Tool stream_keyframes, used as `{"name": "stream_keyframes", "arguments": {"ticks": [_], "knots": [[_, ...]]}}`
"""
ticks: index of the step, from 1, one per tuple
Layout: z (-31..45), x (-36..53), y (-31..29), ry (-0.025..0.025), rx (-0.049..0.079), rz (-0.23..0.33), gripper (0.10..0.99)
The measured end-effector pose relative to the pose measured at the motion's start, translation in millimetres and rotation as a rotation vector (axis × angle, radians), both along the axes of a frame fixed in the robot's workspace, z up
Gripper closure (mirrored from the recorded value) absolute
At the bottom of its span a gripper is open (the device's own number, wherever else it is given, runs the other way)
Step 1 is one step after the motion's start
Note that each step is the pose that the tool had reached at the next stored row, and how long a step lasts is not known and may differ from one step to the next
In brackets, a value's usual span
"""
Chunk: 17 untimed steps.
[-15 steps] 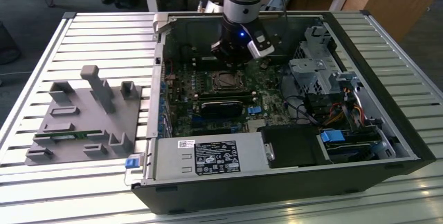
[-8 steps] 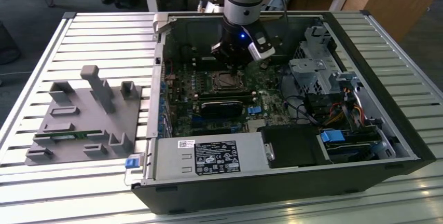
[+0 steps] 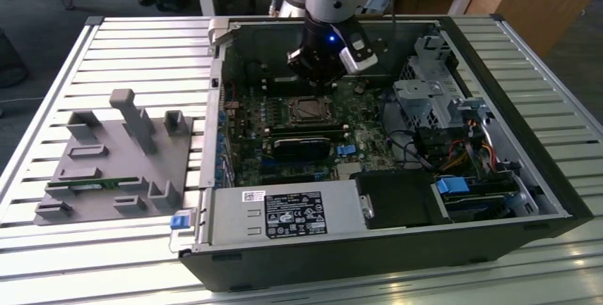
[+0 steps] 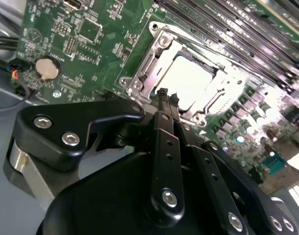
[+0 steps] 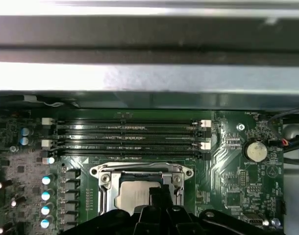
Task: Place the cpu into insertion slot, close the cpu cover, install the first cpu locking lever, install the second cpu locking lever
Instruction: 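Install the second cpu locking lever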
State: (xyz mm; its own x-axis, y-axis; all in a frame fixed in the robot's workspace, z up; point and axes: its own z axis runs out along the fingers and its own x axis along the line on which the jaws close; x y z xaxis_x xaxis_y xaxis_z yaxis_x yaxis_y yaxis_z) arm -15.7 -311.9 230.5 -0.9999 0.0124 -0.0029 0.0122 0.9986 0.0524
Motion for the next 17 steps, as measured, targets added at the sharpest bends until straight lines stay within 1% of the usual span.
{"name": "stream_keyframes", "arguments": {"ticks": [1,3,5,6,12,14,16,17], "knots": [[2.5,0.0,0.0,0.0000,0.000,0.000,0.969],[5.1,0.0,0.0,0.0001,0.000,0.000,0.969],[5.1,0.1,-0.9,0.0000,0.000,0.000,0.969],[5.1,0.0,-2.3,0.0000,0.000,0.000,0.969],[5.1,0.0,-20.2,0.0002,0.000,0.000,0.969],[5.2,0.0,-24.8,0.0019,0.001,0.000,0.969],[5.1,0.0,-28.3,0.0021,0.006,0.000,0.969],[5.1,0.0,-30.2,0.0021,0.013,0.000,0.969]]}}
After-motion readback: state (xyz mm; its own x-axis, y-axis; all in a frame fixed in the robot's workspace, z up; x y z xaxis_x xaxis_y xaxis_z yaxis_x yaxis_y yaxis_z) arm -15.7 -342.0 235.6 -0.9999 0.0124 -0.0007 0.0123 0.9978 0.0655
